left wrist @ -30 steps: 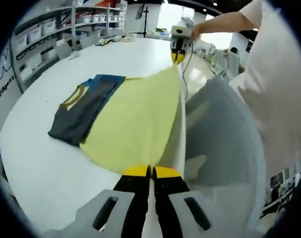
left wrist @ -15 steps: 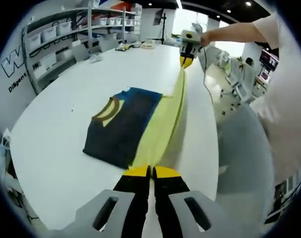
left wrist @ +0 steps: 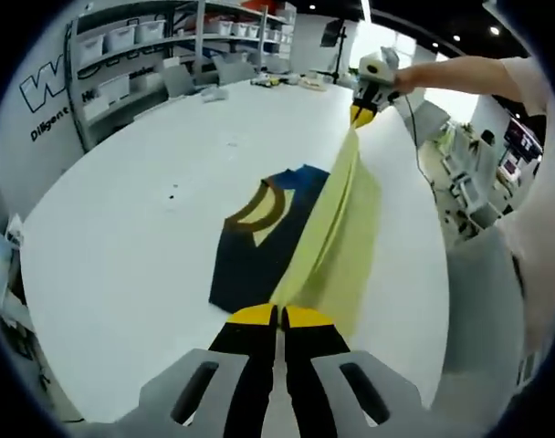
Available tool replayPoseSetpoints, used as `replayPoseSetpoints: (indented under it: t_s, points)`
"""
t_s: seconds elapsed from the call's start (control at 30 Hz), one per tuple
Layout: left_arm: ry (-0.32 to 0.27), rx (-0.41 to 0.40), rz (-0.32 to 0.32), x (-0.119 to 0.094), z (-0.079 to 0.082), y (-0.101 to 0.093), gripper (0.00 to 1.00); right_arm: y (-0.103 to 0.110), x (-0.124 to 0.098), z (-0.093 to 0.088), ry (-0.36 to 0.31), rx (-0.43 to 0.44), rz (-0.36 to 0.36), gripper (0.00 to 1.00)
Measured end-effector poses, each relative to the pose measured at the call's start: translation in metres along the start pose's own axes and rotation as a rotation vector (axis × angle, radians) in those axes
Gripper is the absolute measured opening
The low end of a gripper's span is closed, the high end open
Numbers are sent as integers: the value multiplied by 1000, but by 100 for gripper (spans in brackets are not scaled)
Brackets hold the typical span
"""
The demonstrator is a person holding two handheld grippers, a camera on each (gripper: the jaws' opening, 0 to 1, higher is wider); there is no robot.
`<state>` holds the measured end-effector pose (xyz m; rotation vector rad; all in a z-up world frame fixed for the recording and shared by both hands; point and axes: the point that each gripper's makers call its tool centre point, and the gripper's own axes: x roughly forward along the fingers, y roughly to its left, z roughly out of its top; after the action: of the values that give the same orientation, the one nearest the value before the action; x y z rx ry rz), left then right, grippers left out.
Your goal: Fold the garment on the visible template until the final outline fits inside the template.
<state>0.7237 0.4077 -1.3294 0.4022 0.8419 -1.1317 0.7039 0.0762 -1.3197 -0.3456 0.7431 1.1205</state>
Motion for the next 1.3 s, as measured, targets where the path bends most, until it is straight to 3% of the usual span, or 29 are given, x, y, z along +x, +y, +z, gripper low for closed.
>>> replayPoseSetpoints:
  t_s: [0.23, 0.3, 0.53, 0.73, 0.97, 1.07, 1.17, 1.3]
  points:
    - [14, -105, 19, 24, 0, 39, 1, -43, 27, -1, 10, 35, -40, 0]
    - [21, -124, 31, 32, -1, 48, 1, -55, 36, -2, 2, 79, -63, 0]
    - [54, -174, 85, 61, -9, 84, 1, -80, 63, -15, 16, 137, -88, 0]
    - [62, -188, 94, 77, -11, 90, 1, -88, 75, -30, 73, 180, -121, 0]
    - [46, -278, 102, 85, -17, 102, 2, -95, 84, -38, 103, 221, -140, 0]
    - [43, -299, 114, 89, -20, 104, 3, -97, 86, -37, 97, 226, -163, 0]
    - [24, -298, 155, 86, -21, 109, 0, -108, 84, -37, 68, 262, -237, 0]
    - [-28, -338, 176, 75, -23, 112, 7, -103, 79, -43, 47, 289, -255, 5]
